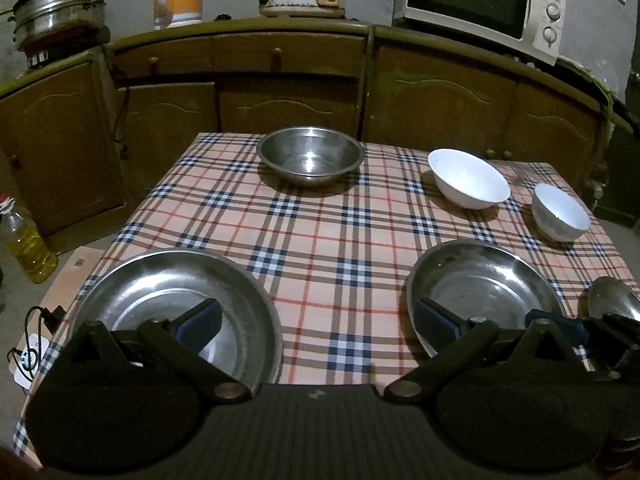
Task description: Organize plates and bowls
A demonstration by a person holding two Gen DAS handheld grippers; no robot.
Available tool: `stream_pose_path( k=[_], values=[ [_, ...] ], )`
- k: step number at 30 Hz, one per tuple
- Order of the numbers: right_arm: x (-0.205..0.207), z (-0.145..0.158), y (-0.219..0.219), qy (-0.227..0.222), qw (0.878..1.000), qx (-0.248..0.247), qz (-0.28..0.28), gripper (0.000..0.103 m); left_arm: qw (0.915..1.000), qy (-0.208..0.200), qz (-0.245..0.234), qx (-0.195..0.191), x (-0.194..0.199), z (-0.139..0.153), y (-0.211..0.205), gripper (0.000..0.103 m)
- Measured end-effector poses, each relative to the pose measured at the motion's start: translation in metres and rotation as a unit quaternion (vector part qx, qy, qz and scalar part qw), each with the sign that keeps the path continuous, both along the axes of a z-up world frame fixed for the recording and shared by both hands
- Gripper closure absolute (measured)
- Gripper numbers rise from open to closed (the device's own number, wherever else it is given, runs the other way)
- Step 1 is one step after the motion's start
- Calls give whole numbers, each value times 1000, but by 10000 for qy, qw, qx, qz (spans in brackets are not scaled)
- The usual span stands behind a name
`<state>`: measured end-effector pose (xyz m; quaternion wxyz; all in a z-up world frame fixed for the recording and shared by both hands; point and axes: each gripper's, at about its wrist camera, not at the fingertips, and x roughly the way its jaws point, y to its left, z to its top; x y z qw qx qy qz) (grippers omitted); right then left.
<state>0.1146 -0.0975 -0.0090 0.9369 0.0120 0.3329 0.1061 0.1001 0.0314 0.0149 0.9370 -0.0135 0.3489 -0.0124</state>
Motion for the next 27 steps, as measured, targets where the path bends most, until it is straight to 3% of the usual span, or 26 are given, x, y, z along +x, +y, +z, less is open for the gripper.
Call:
stream_pose_path(
  k=[27],
  values=[
    [4,-10,60,176,9969,-127,759,22,9990,55,431,-139,-7,-11,52,0]
  ],
)
